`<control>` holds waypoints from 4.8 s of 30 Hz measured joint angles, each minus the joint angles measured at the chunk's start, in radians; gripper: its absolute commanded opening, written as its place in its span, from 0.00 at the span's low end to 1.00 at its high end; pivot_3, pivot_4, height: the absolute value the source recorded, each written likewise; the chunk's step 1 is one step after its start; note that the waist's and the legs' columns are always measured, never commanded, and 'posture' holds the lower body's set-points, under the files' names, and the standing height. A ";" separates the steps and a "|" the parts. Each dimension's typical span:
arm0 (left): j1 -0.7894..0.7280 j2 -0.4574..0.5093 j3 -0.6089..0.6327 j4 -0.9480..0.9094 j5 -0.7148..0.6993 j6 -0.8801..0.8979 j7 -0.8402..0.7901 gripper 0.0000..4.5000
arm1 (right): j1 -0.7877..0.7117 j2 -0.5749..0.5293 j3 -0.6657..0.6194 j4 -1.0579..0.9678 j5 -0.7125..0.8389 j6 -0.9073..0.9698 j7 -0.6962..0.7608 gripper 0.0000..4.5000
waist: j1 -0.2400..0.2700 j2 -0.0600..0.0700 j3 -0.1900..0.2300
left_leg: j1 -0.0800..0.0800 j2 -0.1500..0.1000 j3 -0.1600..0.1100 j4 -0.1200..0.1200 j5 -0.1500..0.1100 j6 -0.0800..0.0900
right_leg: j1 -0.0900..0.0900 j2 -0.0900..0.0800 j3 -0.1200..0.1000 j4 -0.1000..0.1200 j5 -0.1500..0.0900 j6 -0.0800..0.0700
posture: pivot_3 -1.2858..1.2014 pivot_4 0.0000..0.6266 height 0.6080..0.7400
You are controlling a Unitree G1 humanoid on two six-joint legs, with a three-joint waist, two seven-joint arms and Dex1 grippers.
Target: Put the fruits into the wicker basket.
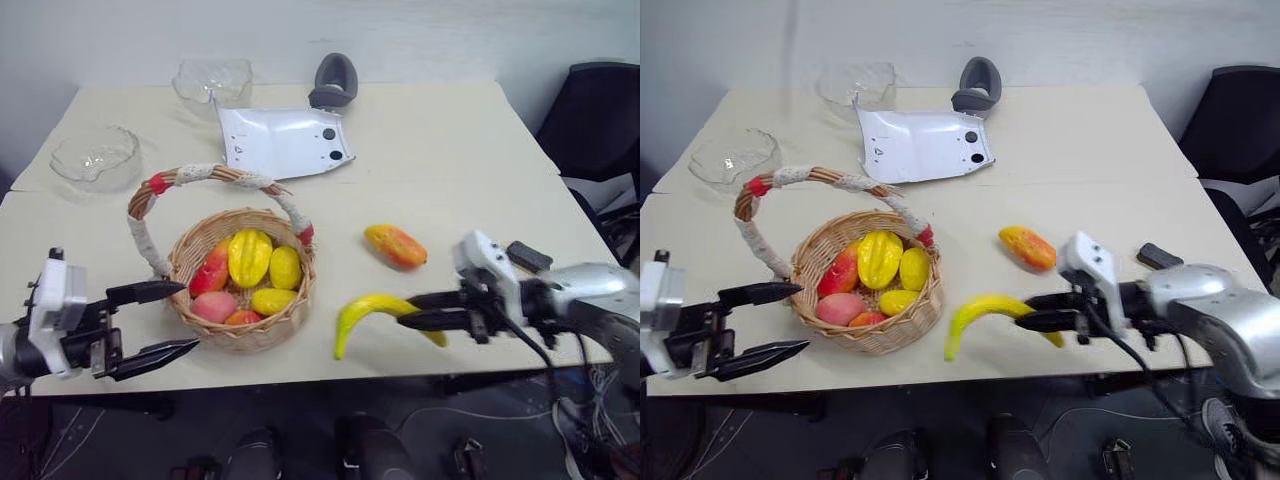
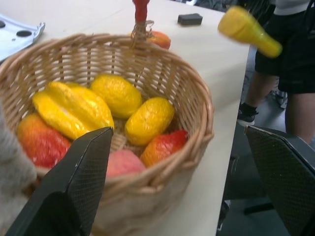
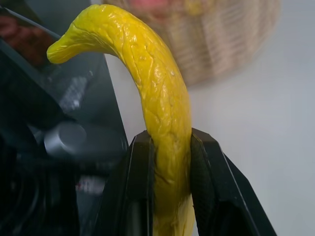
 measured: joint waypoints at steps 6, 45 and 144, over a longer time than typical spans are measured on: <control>0.109 -0.042 0.080 0.017 0.008 -0.015 -0.027 1.00 | -0.257 0.302 0.181 0.072 -0.017 0.078 -0.205 0.14 | -0.001 0.000 0.000 | -0.003 0.000 -0.001 0.000 0.000 -0.002 | -0.003 -0.003 -0.001 0.001 -0.001 -0.001 | 0.52 0.24 1.00; -0.026 -0.153 -0.099 -0.157 -0.088 -0.027 0.115 1.00 | 0.567 0.103 -0.423 0.507 -0.380 -0.957 0.053 0.99 | 0.019 0.000 -0.001 | 0.004 -0.002 0.001 0.002 -0.002 0.002 | 0.007 -0.001 0.001 -0.002 0.000 0.001 | 0.52 0.24 1.00; 0.079 -0.188 -0.021 -0.113 -0.101 -0.056 0.178 1.00 | -0.478 0.455 0.190 0.930 -0.430 -0.700 0.386 0.04 | 0.005 0.002 0.000 | -0.001 -0.002 -0.002 0.002 -0.002 0.001 | 0.000 -0.004 -0.002 0.003 -0.001 -0.002 | 0.52 0.24 1.00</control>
